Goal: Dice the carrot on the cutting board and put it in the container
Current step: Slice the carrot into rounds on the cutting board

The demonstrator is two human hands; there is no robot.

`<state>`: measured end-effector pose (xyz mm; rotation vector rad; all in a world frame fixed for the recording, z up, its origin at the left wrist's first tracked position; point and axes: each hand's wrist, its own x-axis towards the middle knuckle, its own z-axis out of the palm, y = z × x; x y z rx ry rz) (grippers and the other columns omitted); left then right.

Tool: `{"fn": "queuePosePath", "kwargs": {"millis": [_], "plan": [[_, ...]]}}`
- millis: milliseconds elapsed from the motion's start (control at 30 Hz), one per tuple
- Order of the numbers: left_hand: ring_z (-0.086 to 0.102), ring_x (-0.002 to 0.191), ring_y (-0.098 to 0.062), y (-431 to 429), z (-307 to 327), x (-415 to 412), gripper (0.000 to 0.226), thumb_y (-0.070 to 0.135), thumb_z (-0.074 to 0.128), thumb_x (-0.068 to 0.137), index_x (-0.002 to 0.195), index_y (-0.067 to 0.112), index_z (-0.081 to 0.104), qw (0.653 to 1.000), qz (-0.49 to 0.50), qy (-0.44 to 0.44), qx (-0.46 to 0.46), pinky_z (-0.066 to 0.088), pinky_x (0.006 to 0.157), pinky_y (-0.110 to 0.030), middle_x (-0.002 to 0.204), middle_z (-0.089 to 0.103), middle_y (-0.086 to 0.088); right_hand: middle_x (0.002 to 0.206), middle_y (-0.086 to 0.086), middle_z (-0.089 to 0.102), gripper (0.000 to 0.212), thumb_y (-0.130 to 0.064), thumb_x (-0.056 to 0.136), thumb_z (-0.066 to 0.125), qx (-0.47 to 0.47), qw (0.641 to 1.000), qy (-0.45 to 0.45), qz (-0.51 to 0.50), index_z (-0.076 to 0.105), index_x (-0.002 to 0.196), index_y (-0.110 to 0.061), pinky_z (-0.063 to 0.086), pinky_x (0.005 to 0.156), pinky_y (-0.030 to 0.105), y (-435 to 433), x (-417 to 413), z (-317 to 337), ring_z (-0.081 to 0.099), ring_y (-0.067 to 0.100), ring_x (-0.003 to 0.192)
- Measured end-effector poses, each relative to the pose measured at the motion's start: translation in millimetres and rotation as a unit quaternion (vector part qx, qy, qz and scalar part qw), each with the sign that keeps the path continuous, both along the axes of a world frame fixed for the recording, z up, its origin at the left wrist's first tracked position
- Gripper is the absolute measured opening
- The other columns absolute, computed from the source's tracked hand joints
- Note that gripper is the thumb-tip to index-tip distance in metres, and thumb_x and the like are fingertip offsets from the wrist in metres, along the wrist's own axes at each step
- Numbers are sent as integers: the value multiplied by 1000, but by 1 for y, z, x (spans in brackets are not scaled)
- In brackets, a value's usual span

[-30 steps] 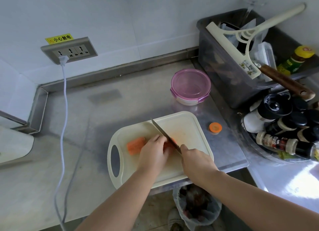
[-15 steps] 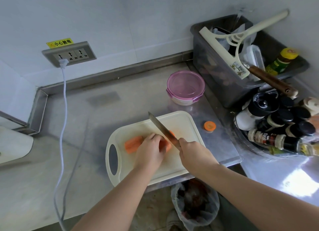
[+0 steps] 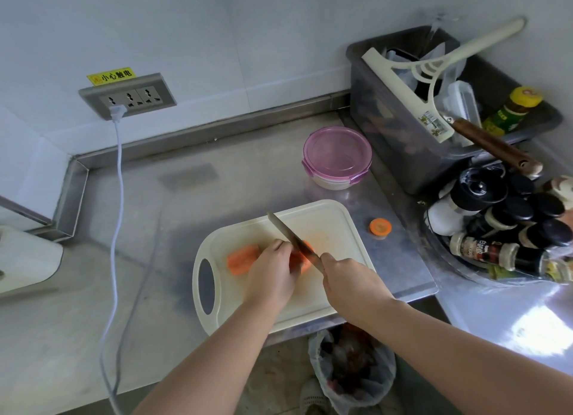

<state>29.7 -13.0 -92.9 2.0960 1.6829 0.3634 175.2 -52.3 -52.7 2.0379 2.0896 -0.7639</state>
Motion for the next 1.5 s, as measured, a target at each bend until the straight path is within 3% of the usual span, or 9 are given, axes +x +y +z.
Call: {"fn": "queuePosePath", "kwargs": {"millis": [333, 533, 667, 800, 933, 1067, 1133, 1267, 1500], "plan": [[58, 98, -21, 2, 1, 0, 32, 42, 59, 90, 100, 12, 63, 1000, 2, -5, -10, 44, 73, -34, 104, 60, 0, 66, 0, 43, 20, -6, 96, 35, -39, 999, -1, 1, 39, 114, -14, 29, 43, 28, 3, -2, 1, 41, 16, 52], [58, 98, -20, 3, 4, 1, 23, 34, 61, 89, 101, 14, 62, 1000, 6, -17, -14, 36, 68, -29, 106, 61, 2, 68, 0, 41, 24, -6, 97, 36, -54, 999, -2, 0, 40, 119, -12, 28, 44, 27, 8, -5, -6, 43, 18, 57], [57, 99, -20, 2, 4, 1, 19, 28, 59, 90, 103, 15, 59, 1000, 1, 10, -10, 31, 67, -26, 108, 59, 3, 79, 3, 47, 27, -6, 96, 36, -59, 998, -5, -6, 39, 122, -12, 40, 60, 33, 6, -7, -10, 51, 25, 73], [57, 99, -19, 0, 6, 1, 19, 27, 61, 89, 105, 16, 60, 1000, 1, 6, -8, 29, 66, -25, 109, 59, 3, 82, 4, 51, 25, -9, 97, 35, -52, 998, -4, -23, 40, 120, -13, 40, 62, 34, 8, -7, -14, 52, 26, 75], [57, 97, -17, -2, 8, -1, 17, 25, 65, 86, 102, 18, 64, 999, -2, -40, -17, 40, 71, -28, 105, 62, 5, 100, 11, 62, 24, -16, 100, 33, -31, 999, 24, -38, 45, 120, -12, 39, 65, 33, 17, -4, -15, 58, 29, 85], [59, 94, -16, -3, 5, -2, 15, 28, 66, 86, 97, 18, 66, 998, 17, -62, -25, 47, 77, -33, 102, 61, 6, 81, 6, 54, 31, -18, 102, 32, -5, 998, 39, -44, 39, 131, -11, 29, 49, 30, 14, 2, -6, 46, 21, 61], [59, 94, -15, -3, 4, -1, 15, 27, 65, 87, 98, 18, 66, 998, 20, -55, -19, 46, 77, -30, 103, 61, 6, 78, 4, 51, 28, -16, 101, 33, 3, 999, 28, -30, 42, 127, -13, 26, 44, 28, 11, 4, -3, 47, 22, 61], [58, 97, -16, -2, 5, 0, 18, 29, 64, 87, 100, 17, 66, 999, 19, -44, -14, 46, 78, -29, 105, 61, 4, 79, 4, 52, 23, -12, 99, 33, -9, 1000, 17, -10, 43, 120, -15, 46, 56, 32, 5, 1, 4, 54, 25, 68], [58, 97, -17, -1, 2, -1, 23, 35, 62, 89, 100, 15, 65, 999, 16, -32, -13, 47, 78, -33, 103, 61, 3, 75, 2, 51, 21, -11, 98, 33, -14, 1000, 12, -3, 44, 116, -15, 46, 58, 32, 4, 0, 3, 56, 24, 69]]}}
